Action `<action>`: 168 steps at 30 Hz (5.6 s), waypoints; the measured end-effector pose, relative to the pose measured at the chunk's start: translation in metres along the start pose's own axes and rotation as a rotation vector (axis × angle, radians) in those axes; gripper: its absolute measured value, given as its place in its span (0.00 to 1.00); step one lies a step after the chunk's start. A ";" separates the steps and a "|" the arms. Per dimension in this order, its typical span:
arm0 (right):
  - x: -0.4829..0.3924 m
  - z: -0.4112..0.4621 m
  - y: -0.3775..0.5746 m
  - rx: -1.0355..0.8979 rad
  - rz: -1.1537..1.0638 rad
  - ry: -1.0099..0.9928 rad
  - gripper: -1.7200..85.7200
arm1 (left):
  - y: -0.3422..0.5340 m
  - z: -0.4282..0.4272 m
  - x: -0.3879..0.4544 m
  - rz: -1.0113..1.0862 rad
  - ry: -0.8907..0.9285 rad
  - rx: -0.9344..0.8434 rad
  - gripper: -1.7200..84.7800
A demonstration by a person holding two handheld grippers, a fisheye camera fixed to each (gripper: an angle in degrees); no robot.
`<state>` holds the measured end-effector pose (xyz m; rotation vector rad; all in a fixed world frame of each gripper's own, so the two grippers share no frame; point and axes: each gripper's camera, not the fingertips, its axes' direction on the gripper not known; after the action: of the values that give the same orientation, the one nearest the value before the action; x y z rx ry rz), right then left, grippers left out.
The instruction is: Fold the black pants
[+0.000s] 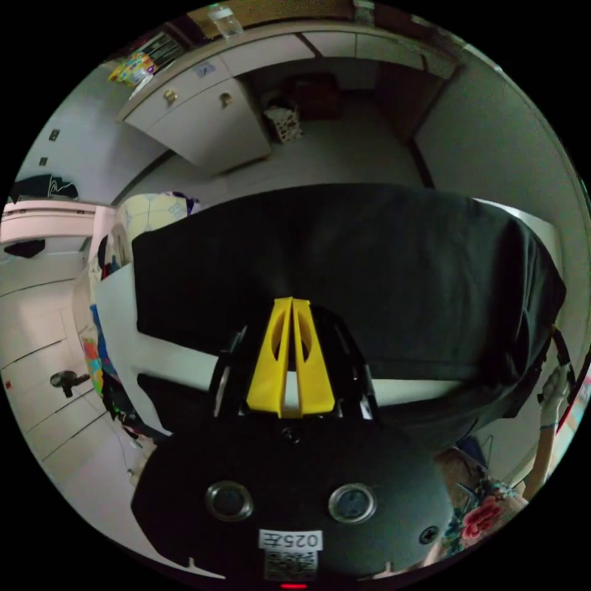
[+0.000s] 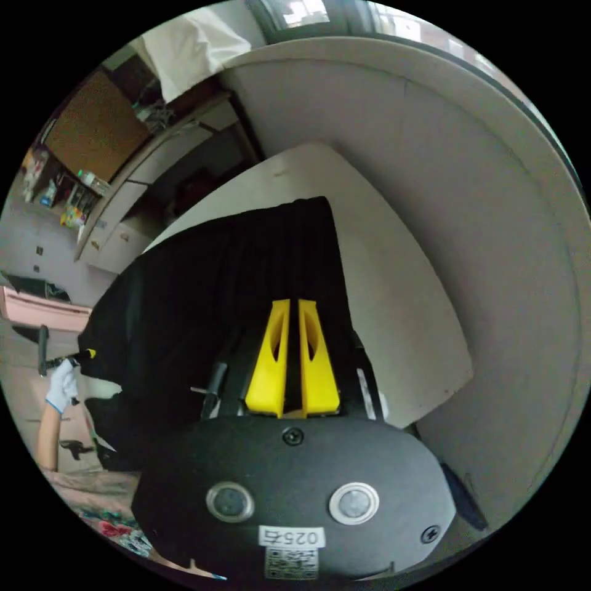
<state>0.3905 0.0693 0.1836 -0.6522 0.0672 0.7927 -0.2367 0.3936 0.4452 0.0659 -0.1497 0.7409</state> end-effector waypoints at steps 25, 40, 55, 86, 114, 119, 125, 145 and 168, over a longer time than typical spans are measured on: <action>-0.006 -0.197 -0.120 -0.064 -0.154 -0.188 0.09 | 0.261 -0.173 -0.234 -0.580 0.327 0.196 0.08; 0.105 -0.246 0.026 -0.029 0.596 -0.355 0.12 | 0.648 -0.070 -0.267 -1.613 1.327 0.443 0.13; 0.096 -0.290 0.027 -0.027 0.638 -0.466 0.16 | 0.649 -0.097 -0.292 -1.615 1.811 0.883 0.09; 0.092 -0.402 0.135 0.001 0.775 -0.392 0.04 | 0.668 -0.306 -0.340 -1.381 1.343 0.568 0.01; 0.130 -0.239 0.027 0.039 0.651 -0.541 0.13 | 0.148 -0.175 -0.211 -0.926 1.000 0.250 0.14; 0.139 -0.215 0.057 0.156 0.696 -0.622 0.15 | 0.116 -0.168 -0.189 -0.834 0.893 0.243 0.17; 0.106 -0.166 0.064 0.066 0.528 -0.461 0.18 | 0.065 -0.165 -0.167 -0.832 0.778 0.229 0.16; 0.151 -0.009 -0.010 -0.148 0.381 -0.269 0.12 | 0.187 -0.094 -0.167 -0.952 0.882 0.097 0.05; -0.499 0.192 0.159 -0.427 -1.243 -0.391 0.14 | 0.209 -0.080 -0.445 -0.852 0.831 0.016 0.08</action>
<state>-0.1064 -0.0586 0.4018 -0.7683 -0.8173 -0.3038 -0.6927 0.2595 0.2970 -0.1599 0.6500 -0.1228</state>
